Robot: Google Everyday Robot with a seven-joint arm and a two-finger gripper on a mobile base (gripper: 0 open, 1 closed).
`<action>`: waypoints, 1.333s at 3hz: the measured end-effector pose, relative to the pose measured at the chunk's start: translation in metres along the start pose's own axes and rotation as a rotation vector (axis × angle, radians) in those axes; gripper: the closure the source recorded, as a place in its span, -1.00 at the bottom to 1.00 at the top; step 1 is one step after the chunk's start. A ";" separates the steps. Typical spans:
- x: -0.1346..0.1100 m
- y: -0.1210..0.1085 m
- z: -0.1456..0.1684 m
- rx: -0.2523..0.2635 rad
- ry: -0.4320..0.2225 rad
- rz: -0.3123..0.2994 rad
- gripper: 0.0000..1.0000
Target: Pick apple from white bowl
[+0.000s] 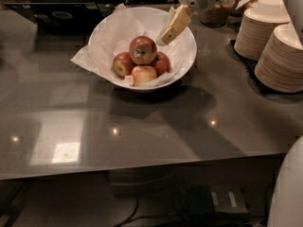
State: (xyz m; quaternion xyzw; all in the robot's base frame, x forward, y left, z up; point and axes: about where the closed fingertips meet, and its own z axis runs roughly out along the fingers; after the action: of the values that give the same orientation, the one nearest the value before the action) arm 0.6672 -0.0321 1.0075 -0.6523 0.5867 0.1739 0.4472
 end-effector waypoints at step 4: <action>-0.012 0.053 0.032 -0.109 -0.039 0.033 0.31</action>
Offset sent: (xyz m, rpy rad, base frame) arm -0.0172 0.0159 -0.0256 0.0255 0.0633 0.0321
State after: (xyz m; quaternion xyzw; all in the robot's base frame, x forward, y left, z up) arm 0.6250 0.0054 0.9793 -0.6625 0.5782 0.2257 0.4194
